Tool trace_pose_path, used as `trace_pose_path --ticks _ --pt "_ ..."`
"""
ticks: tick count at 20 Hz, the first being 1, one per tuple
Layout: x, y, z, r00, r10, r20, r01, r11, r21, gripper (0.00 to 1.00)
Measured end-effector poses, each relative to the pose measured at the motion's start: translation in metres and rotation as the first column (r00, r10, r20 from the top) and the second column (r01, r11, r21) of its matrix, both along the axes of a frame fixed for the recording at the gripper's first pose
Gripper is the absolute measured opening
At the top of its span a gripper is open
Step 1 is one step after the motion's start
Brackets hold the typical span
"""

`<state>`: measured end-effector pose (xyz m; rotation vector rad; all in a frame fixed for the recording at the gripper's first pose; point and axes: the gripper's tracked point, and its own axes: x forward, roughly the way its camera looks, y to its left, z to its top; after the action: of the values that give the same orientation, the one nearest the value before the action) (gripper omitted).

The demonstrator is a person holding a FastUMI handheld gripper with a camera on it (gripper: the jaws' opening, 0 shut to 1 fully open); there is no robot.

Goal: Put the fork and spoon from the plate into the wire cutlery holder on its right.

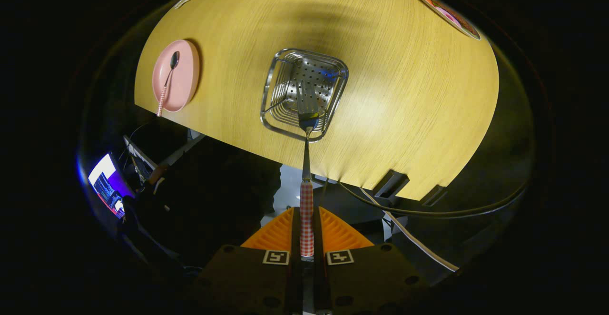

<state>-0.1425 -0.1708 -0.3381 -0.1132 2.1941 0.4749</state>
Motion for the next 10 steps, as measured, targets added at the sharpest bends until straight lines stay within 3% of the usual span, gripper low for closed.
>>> trace_pose_path --ticks 10 --pt "0.024 0.023 -0.032 0.993 0.026 -0.115 -0.028 0.999 -0.022 0.14"
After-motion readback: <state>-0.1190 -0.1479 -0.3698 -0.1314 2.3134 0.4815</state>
